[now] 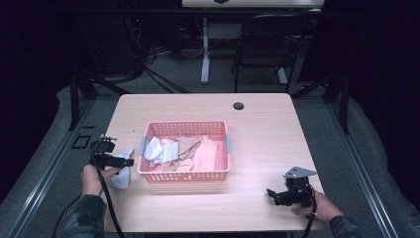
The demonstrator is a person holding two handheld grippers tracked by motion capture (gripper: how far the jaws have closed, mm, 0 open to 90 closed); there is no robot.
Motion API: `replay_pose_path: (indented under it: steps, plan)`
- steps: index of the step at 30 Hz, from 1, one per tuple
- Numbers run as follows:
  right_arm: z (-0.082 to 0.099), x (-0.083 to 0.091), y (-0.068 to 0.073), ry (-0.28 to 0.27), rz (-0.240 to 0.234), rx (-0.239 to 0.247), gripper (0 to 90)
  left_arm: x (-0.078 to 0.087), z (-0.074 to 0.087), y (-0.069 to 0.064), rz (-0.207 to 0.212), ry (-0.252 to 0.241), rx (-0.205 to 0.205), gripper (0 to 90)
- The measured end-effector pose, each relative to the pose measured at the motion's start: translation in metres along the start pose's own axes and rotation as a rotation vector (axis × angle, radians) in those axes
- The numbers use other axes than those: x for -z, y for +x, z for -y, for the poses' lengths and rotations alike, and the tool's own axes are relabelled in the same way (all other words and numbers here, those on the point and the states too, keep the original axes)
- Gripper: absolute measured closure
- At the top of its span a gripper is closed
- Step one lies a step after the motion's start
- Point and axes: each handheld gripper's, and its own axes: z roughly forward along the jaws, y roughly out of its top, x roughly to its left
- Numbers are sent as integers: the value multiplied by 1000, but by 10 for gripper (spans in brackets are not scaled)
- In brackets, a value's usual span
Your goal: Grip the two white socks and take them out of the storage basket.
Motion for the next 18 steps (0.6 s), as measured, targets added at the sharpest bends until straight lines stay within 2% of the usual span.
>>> replay_pose_path:
  steps: [1,7,10,14,16,18]
  plan:
    - [0,0,0,0,0,0,0,3,-1,-1,3,-14,-5,0]
    - [0,0,0,0,0,0,0,21,-8,-11,11,-92,-32,0]
    - [0,0,0,0,0,0,0,31,-12,-20,35,-154,-77,0]
    - [0,0,0,0,0,0,0,44,-20,-41,61,-204,-129,1]
    - [0,0,0,0,1,0,0,47,-26,-54,76,-205,-157,2]
    - [0,0,0,0,0,0,0,47,-33,-68,84,-190,-169,1]
